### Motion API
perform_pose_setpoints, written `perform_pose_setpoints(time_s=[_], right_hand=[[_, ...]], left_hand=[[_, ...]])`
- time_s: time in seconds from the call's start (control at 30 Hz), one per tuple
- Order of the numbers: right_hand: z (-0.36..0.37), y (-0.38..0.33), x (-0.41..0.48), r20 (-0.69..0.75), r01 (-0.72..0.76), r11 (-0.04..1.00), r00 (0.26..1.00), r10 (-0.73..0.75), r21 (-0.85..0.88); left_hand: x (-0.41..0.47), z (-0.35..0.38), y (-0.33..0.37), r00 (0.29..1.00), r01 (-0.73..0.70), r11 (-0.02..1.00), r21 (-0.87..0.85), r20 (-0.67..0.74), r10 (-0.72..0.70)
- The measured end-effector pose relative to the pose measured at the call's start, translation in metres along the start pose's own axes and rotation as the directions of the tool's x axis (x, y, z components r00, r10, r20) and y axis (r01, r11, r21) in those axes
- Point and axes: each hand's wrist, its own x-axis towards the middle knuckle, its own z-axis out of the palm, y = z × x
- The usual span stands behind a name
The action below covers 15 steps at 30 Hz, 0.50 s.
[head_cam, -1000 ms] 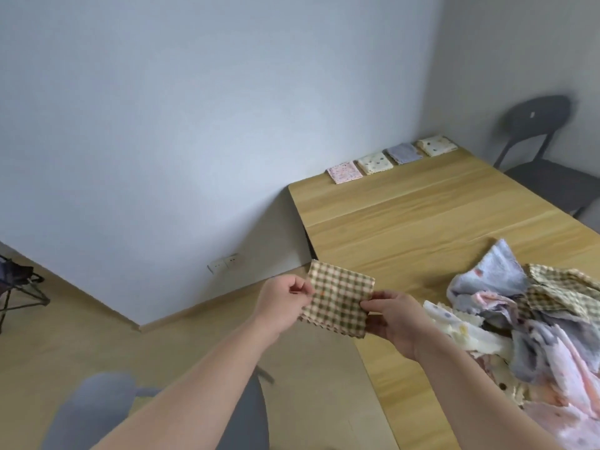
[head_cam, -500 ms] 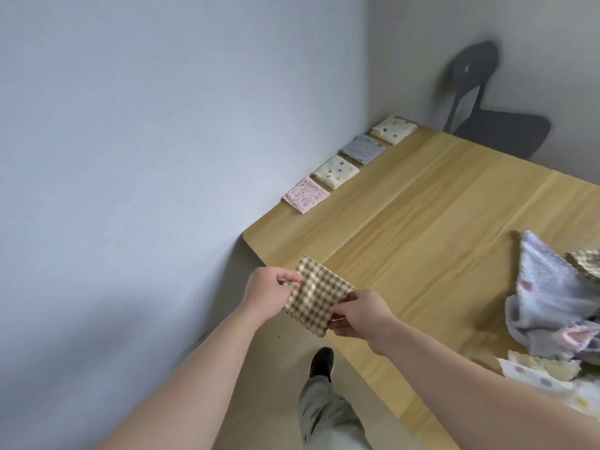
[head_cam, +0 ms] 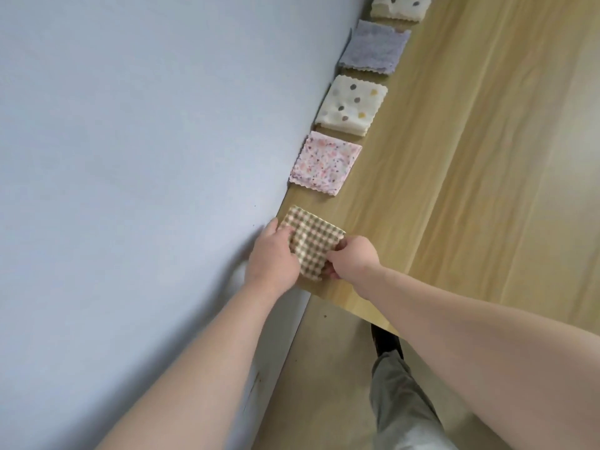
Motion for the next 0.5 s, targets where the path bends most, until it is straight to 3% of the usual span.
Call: perform_pose_setpoints(time_s=[0.17, 0.37, 0.5], right_hand=[[0.008, -0.003, 0.009, -0.036, 0.022, 1.0, 0.999, -0.023, -0.013], [-0.006, -0.004, -0.003, 0.0, 0.006, 0.997, 1.0, -0.006, 0.078], [-0.046, 0.003, -0.027, -0.056, -0.041, 0.986, 0.997, 0.05, 0.161]], left_hand=[[-0.001, 0.014, -0.006, 0.99, -0.118, 0.991, 0.059, 0.085, 0.112], [0.007, 0.01, 0.0, 0.974, -0.111, 0.991, 0.076, 0.205, 0.094], [0.001, -0.001, 0.034, 0.979, -0.15, 0.983, 0.109, 0.155, 0.132]])
